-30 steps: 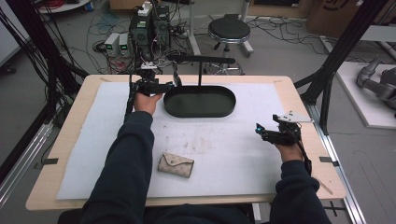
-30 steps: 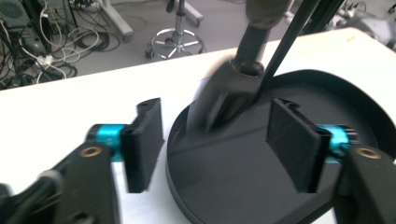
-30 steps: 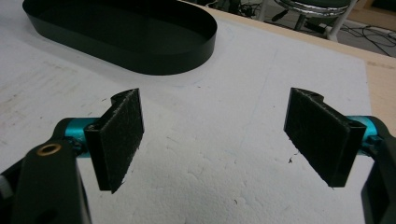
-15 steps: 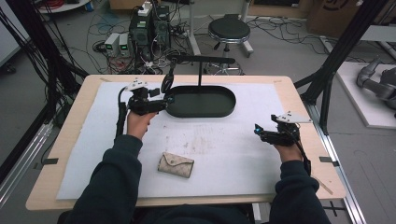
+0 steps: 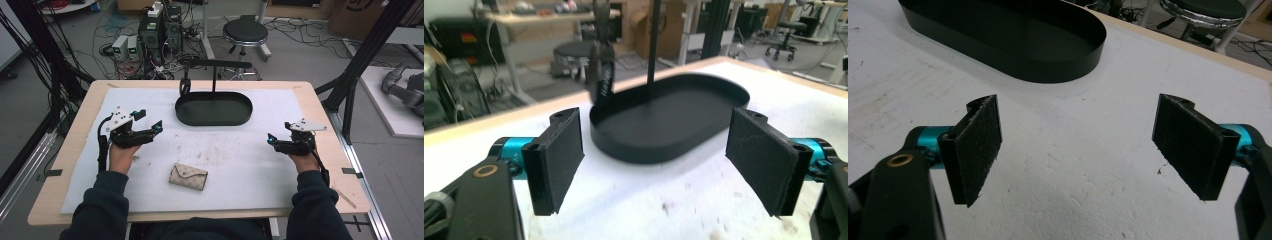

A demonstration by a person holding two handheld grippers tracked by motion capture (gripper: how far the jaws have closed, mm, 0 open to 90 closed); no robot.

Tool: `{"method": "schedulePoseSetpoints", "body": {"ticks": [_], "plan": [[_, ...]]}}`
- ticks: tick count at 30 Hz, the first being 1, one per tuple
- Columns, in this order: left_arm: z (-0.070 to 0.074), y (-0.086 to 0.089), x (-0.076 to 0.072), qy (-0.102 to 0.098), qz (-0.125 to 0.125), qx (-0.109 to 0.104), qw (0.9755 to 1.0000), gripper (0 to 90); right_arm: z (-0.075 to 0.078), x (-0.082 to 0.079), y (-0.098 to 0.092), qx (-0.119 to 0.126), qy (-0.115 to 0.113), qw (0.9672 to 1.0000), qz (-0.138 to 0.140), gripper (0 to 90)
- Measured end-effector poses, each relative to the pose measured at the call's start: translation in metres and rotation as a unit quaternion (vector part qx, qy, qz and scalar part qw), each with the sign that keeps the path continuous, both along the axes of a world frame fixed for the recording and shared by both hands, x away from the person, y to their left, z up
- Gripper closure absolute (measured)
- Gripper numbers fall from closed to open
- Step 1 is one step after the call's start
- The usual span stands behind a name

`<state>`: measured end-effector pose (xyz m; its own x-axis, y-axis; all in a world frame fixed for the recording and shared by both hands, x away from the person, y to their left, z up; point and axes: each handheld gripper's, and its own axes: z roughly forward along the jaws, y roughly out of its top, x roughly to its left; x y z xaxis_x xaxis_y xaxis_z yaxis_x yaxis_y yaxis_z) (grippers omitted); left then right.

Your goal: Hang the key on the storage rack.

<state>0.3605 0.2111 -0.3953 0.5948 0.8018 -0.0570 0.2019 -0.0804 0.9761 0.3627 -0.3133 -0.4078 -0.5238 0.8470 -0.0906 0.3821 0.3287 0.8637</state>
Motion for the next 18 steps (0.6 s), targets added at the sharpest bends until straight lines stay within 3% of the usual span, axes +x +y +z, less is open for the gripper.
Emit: {"method": "schedulePoseSetpoints", "body": {"ticks": [1, 4, 8, 10, 14, 18], "plan": [[-0.002, 0.003, 0.001, 0.013, -0.005, -0.018, 0.9997, 21.0, 0.000, 0.000, 0.000, 0.000, 0.000, 1.0000, 0.000, 20.3], [-0.002, 0.011, 0.002, 0.011, 0.007, -0.027, 0.9996, 18.7, -0.001, 0.002, 0.001, -0.001, 0.000, 1.0000, 0.001, 20.3], [-0.004, 0.014, 0.002, 0.061, 0.013, -0.026, 0.9977, 18.9, -0.002, 0.003, 0.001, -0.001, 0.006, 1.0000, -0.002, 20.2], [-0.006, 0.012, 0.000, 0.057, 0.013, -0.016, 0.9981, 19.5, -0.002, 0.003, 0.002, -0.004, 0.005, 1.0000, 0.001, 20.2], [-0.003, 0.008, -0.005, 0.041, 0.009, -0.019, 0.9989, 19.5, -0.001, 0.001, 0.003, -0.002, 0.004, 1.0000, 0.008, 20.3], [-0.005, 0.007, -0.002, 0.037, 0.009, -0.020, 0.9991, 19.5, 0.000, 0.000, 0.003, 0.003, 0.000, 0.9999, 0.010, 20.2]]}}
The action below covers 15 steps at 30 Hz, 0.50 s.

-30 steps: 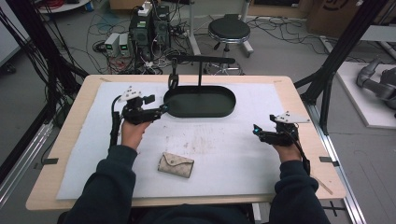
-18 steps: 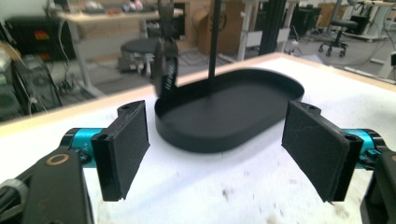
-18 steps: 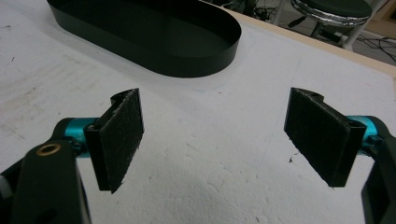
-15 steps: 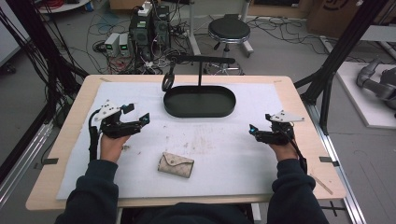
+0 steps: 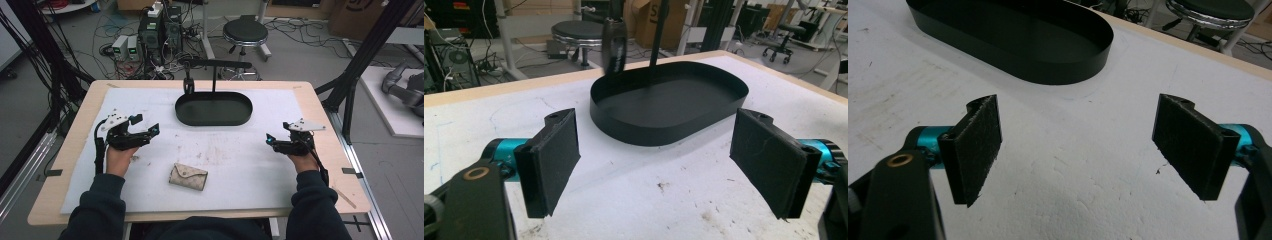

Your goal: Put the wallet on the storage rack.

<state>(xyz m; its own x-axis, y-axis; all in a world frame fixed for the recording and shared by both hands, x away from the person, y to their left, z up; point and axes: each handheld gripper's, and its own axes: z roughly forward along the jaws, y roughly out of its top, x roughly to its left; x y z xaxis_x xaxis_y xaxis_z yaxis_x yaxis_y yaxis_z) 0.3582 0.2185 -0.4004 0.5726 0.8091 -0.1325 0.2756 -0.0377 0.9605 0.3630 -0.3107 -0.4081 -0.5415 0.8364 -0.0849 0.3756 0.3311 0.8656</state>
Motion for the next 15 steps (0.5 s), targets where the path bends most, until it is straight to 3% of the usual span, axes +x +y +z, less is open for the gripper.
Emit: {"method": "schedulePoseSetpoints", "body": {"ticks": [4, 8, 15], "plan": [[-0.002, 0.004, 0.003, 0.000, 0.007, -0.005, 1.0000, 19.5, 0.000, -0.001, 0.003, 0.000, 0.001, 1.0000, 0.009, 20.2], [0.000, 0.004, 0.001, -0.040, 0.003, 0.005, 0.9992, 19.5, 0.003, -0.006, 0.015, 0.009, -0.008, 0.9994, 0.034, 20.2], [0.000, 0.005, 0.001, -0.037, -0.003, 0.005, 0.9993, 19.5, 0.005, -0.012, 0.035, 0.011, -0.008, 0.9972, 0.074, 20.2]]}}
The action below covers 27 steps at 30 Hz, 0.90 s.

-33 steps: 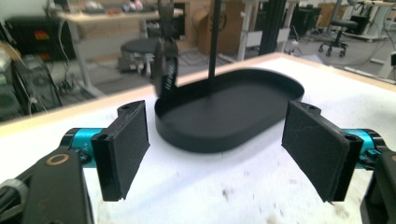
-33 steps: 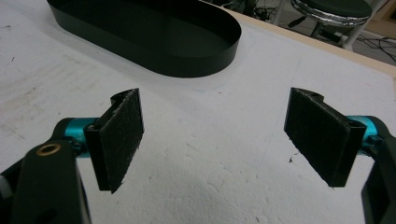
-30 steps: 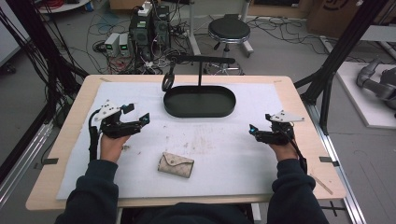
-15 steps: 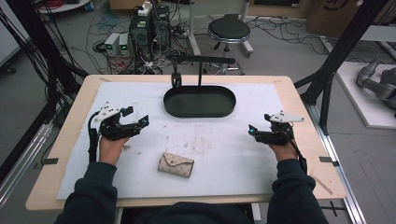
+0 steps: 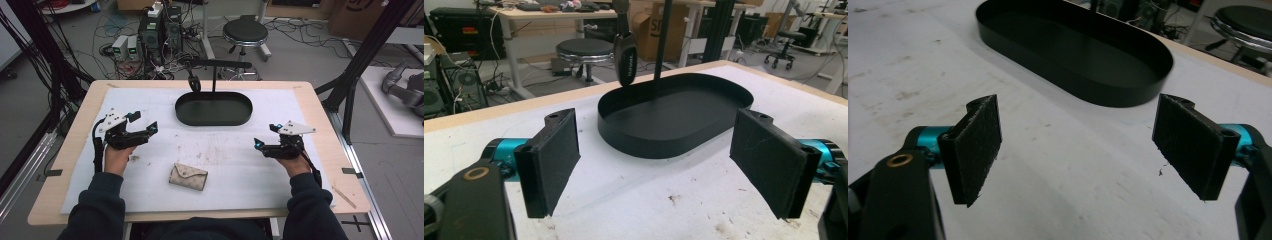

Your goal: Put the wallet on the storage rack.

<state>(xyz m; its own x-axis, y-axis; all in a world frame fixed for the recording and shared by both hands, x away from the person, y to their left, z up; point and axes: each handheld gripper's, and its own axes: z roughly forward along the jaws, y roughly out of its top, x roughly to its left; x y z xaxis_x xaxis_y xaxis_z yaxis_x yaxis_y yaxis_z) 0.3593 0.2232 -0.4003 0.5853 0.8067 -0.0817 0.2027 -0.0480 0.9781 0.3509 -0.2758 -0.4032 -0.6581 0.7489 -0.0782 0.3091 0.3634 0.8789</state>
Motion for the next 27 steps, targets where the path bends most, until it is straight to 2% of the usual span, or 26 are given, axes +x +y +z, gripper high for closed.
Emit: {"method": "schedulePoseSetpoints", "body": {"ticks": [3, 4, 5, 7, 8, 9, 11, 13, 14, 16, 17, 18, 26, 27], "plan": [[0.001, 0.000, -0.001, 0.012, 0.006, 0.010, 0.9999, 19.3, 0.000, -0.004, 0.019, 0.001, 0.007, 0.9995, 0.030, 20.2], [0.001, 0.000, -0.001, 0.012, 0.006, 0.010, 0.9999, 19.3, 0.000, -0.004, 0.019, 0.001, 0.007, 0.9995, 0.030, 20.2], [0.001, 0.000, -0.002, 0.010, 0.008, 0.012, 0.9998, 19.2, 0.000, -0.006, 0.031, 0.004, 0.010, 0.9984, 0.055, 20.2], [0.002, 0.002, -0.002, 0.010, 0.014, 0.009, 0.9998, 18.9, 0.000, -0.008, 0.042, 0.005, 0.015, 0.9972, 0.072, 20.2], [0.002, 0.002, -0.002, 0.010, 0.014, 0.009, 0.9998, 18.7, 0.000, -0.008, 0.042, 0.005, 0.015, 0.9972, 0.072, 20.2], [0.001, 0.003, -0.002, 0.013, 0.016, 0.007, 0.9998, 18.6, 0.000, -0.010, 0.056, 0.006, 0.019, 0.9952, 0.095, 20.2], [0.000, 0.004, -0.001, 0.015, 0.018, 0.003, 0.9997, 18.5, -0.002, -0.011, 0.069, 0.007, 0.027, 0.9928, 0.116, 20.2], [0.000, 0.005, 0.000, 0.014, 0.019, 0.001, 0.9997, 18.6, -0.003, -0.011, 0.076, 0.007, 0.031, 0.9916, 0.126, 20.2], [0.000, 0.005, 0.000, 0.013, 0.019, 0.001, 0.9997, 18.6, -0.004, -0.014, 0.090, 0.007, 0.038, 0.9888, 0.144, 20.2], [0.000, 0.006, 0.000, 0.016, 0.023, 0.002, 0.9996, 18.6, -0.007, -0.017, 0.102, 0.001, 0.042, 0.9858, 0.163, 20.2], [0.000, 0.006, 0.000, 0.016, 0.023, 0.002, 0.9996, 18.6, -0.007, -0.017, 0.102, 0.001, 0.042, 0.9858, 0.163, 20.2], [0.001, 0.008, -0.001, 0.015, 0.026, 0.002, 0.9995, 18.6, -0.008, -0.021, 0.113, -0.003, 0.046, 0.9824, 0.181, 20.2], [0.001, 0.012, 0.000, 0.018, 0.035, 0.002, 0.9992, 18.6, -0.021, -0.035, 0.146, -0.012, 0.077, 0.9700, 0.231, 20.2], [0.001, 0.012, 0.000, 0.018, 0.035, 0.004, 0.9992, 18.6, -0.021, -0.035, 0.146, -0.012, 0.077, 0.9700, 0.231, 20.2]]}}
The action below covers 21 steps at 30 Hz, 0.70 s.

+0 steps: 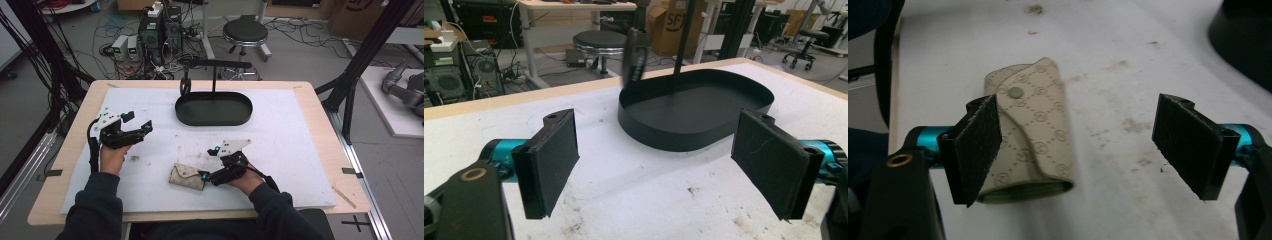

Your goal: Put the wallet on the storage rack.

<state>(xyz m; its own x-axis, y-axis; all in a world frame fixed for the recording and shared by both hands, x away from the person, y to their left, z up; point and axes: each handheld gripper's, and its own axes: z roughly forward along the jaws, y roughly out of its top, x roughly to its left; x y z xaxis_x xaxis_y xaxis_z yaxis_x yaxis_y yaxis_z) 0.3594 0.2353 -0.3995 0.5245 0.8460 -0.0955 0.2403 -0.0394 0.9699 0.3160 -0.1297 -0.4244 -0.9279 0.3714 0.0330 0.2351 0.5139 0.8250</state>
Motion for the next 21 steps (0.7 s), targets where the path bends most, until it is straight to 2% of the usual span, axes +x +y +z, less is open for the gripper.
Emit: {"method": "schedulePoseSetpoints", "body": {"ticks": [1, 7, 8, 9, 10, 11, 12, 14, 18, 21], "plan": [[0.000, 0.000, 0.000, 0.001, 0.001, 0.000, 1.0000, 18.6, -0.004, -0.003, 0.007, -0.006, 0.004, 0.9999, 0.011, 20.2], [-0.001, 0.001, 0.001, 0.006, 0.004, 0.001, 1.0000, 18.6, -0.022, -0.012, 0.029, -0.044, 0.029, 0.9980, 0.037, 20.2], [-0.001, 0.001, 0.001, 0.007, 0.007, 0.000, 1.0000, 18.6, -0.022, -0.012, 0.029, -0.044, 0.029, 0.9980, 0.037, 20.2], [-0.001, 0.002, 0.001, 0.007, 0.009, 0.000, 0.9999, 18.6, -0.028, -0.013, 0.035, -0.064, 0.029, 0.9967, 0.042, 20.4], [-0.001, 0.002, 0.001, 0.007, 0.009, 0.000, 0.9999, 18.6, -0.028, -0.013, 0.035, -0.064, 0.029, 0.9967, 0.042, 20.4], [-0.002, 0.003, 0.001, 0.008, 0.010, -0.002, 0.9999, 18.6, -0.028, -0.014, 0.038, -0.080, 0.022, 0.9958, 0.038, 23.8], [-0.002, 0.003, 0.001, 0.009, 0.010, -0.002, 0.9999, 18.6, -0.028, -0.014, 0.038, -0.080, 0.022, 0.9958, 0.038, 23.8], [-0.002, 0.003, 0.001, 0.011, 0.011, -0.002, 0.9999, 18.6, -0.029, -0.013, 0.039, -0.095, 0.012, 0.9949, 0.032, 29.5], [-0.002, 0.004, 0.001, 0.011, 0.013, -0.002, 0.9999, 18.7, -0.028, -0.012, 0.039, -0.099, 0.012, 0.9946, 0.031, 32.4], [-0.003, 0.005, 0.001, 0.013, 0.017, -0.001, 0.9998, 18.7, -0.027, -0.012, 0.038, -0.093, 0.017, 0.9950, 0.032, 37.5]]}}
